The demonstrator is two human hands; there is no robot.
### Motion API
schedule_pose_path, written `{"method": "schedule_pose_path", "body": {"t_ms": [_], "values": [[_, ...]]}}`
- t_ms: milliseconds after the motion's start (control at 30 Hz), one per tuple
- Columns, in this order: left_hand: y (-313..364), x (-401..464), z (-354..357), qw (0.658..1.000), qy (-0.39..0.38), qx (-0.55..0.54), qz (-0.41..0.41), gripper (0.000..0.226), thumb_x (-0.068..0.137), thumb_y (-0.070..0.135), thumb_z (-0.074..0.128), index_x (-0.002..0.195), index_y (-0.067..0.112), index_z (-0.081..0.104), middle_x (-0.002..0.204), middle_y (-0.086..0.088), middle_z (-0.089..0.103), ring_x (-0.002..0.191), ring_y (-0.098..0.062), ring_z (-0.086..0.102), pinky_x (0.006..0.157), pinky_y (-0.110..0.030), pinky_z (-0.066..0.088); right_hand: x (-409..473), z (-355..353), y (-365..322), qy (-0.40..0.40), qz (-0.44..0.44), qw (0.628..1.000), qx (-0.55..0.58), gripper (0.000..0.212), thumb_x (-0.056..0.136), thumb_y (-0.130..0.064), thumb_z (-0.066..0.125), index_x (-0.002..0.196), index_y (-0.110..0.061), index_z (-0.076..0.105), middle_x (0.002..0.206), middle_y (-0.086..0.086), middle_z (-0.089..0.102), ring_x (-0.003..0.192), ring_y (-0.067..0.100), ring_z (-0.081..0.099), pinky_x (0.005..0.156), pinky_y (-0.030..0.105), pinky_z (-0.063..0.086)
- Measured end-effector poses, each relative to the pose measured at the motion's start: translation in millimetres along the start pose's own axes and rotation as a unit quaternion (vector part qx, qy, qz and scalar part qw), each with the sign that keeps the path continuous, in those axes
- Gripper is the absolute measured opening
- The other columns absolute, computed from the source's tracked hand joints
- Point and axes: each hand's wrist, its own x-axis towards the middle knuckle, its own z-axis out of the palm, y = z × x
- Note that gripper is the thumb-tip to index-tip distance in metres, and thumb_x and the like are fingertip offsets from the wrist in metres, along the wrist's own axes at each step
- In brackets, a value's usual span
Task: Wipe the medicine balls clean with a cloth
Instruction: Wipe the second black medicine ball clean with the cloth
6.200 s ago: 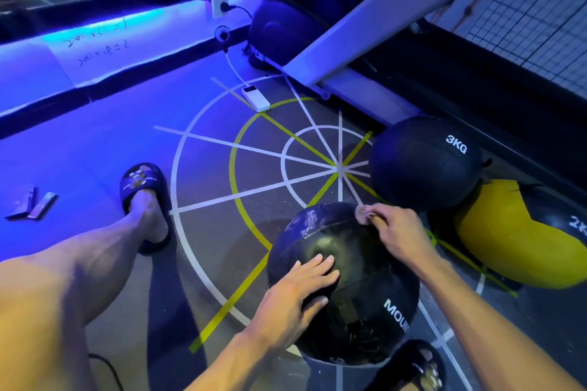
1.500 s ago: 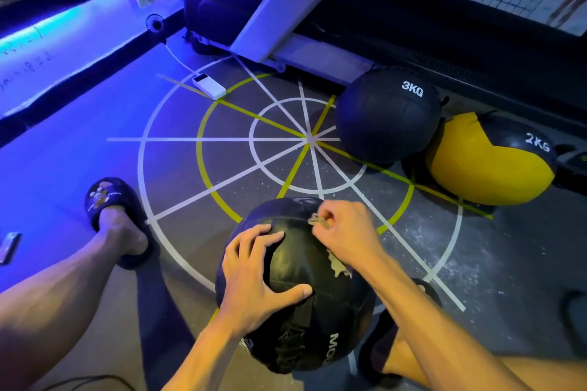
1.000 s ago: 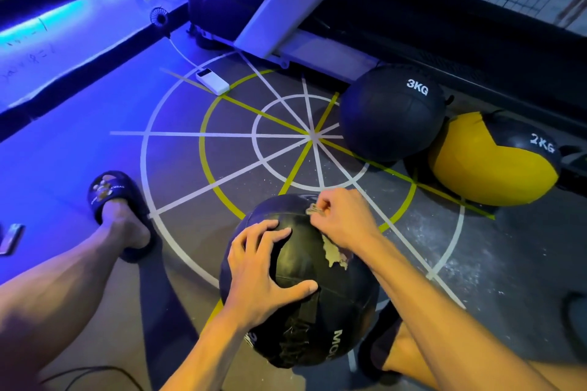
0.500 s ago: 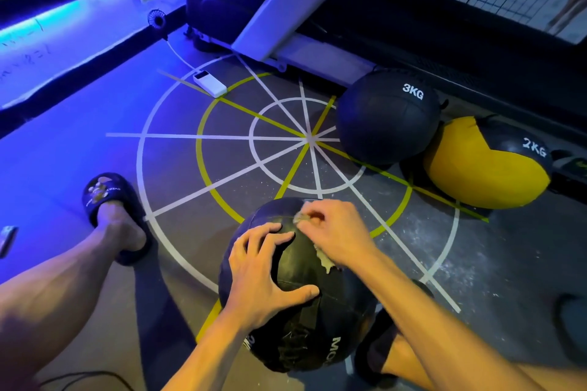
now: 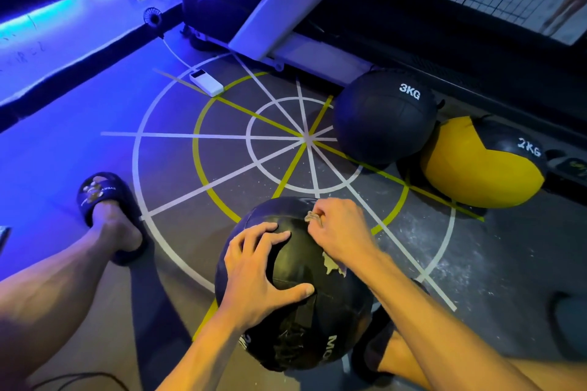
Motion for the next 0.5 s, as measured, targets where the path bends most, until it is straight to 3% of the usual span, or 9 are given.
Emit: {"method": "schedule_pose_path", "body": {"t_ms": [167,267,400,500], "values": [[-1.7,1.4,-3.2,1.000,0.003,-0.010,-0.005,0.089,0.058,0.088,0.074,0.135,0.053,0.048,0.148,0.035,0.031,0.143,0.000,0.018,0.118,-0.043,0.022,-10.3,-14.2,24.6,-0.053,0.033,0.998,-0.024,0.009,0.093,-0.024,0.065,0.084,-0.022,0.064,0.076,-0.004,0.065,0.070,0.014,0.062,0.061,0.030,0.051],[0.3,0.6,0.5,1.000,0.008,-0.004,-0.003,0.088,0.058,0.088,0.073,0.136,0.053,0.048,0.148,0.035,0.031,0.143,-0.002,0.019,0.116,-0.042,0.022,-16.6,-20.8,43.7,-0.056,0.068,0.996,-0.031,0.016,0.087,-0.022,0.069,0.073,-0.024,0.061,0.069,-0.004,0.064,0.069,0.013,0.063,0.065,0.037,0.057],[-1.4,-0.3,2.0,1.000,0.011,0.005,-0.002,0.088,0.059,0.089,0.071,0.136,0.051,0.050,0.149,0.033,0.032,0.143,-0.002,0.019,0.114,-0.040,0.021,-3.6,-16.0,24.3,-0.049,0.037,0.997,-0.035,0.022,0.090,-0.023,0.067,0.072,-0.023,0.055,0.067,-0.004,0.058,0.068,0.016,0.057,0.063,0.033,0.046],[0.7,0.8,2.4,1.000,0.015,0.000,-0.003,0.088,0.060,0.088,0.072,0.136,0.050,0.051,0.148,0.032,0.033,0.142,-0.004,0.020,0.114,-0.038,0.020,9.6,-7.2,5.1,-0.033,0.021,0.999,-0.006,0.018,0.093,-0.028,0.066,0.078,-0.022,0.059,0.074,-0.001,0.060,0.077,0.023,0.059,0.065,0.034,0.042]]}}
